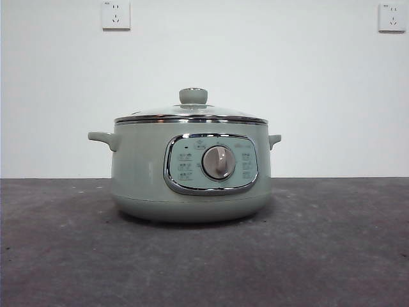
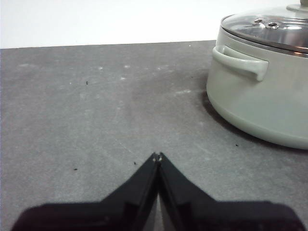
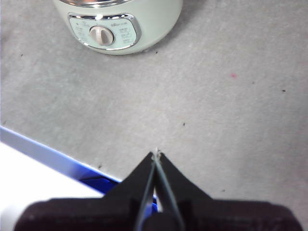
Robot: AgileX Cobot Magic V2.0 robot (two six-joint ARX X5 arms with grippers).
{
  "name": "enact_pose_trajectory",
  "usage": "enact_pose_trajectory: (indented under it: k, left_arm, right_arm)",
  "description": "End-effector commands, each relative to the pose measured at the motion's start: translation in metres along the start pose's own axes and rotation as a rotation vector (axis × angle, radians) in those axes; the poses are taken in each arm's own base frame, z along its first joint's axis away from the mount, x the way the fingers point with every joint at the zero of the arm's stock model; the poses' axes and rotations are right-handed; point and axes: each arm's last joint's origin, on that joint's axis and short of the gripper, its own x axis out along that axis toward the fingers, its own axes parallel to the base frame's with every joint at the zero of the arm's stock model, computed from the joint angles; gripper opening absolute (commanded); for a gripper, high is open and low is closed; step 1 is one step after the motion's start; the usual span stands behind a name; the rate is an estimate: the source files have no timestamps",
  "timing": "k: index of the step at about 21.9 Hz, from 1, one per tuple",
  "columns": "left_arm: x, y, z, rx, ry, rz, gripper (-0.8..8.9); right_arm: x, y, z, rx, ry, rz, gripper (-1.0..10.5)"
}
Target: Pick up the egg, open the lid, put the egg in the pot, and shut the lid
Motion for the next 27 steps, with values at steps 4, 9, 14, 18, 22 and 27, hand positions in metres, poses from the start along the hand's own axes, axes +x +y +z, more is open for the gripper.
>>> enact_pose_trajectory:
  k: [4, 9, 14, 18, 22, 27]
  left_arm:
    - [0.001, 0.001, -0.002, -0.011, 0.01, 0.004, -0.04]
    - [0.002, 0.001, -0.003, -0.014, 0.019, 0.004, -0.04]
    - [0.002, 0.001, -0.003, -0.013, 0.019, 0.004, -0.04]
    - [0.002, 0.001, -0.003, -0.013, 0.019, 0.004, -0.04]
    - [0.002, 0.001, -0.003, -0.014, 0.019, 0.004, -0.04]
    - [0.002, 0.001, -0.003, -0.014, 0.022, 0.004, -0.04]
  right_arm:
    - [-0.006, -0.01, -0.003, 0.0, -0.303, -0.127, 0.0]
    - [0.03, -0.026, -0.034, 0.078, -0.602, -0.318, 0.0]
    - [0.093, -0.044, -0.07, 0.116, -0.663, -0.407, 0.0]
    - [0.122, -0.05, -0.089, 0.118, -0.654, -0.408, 0.0]
    - [0.146, -0.054, -0.105, 0.124, -0.62, -0.41, 0.0]
    - [0.163, -0.057, -0.116, 0.129, -0.576, -0.402, 0.0]
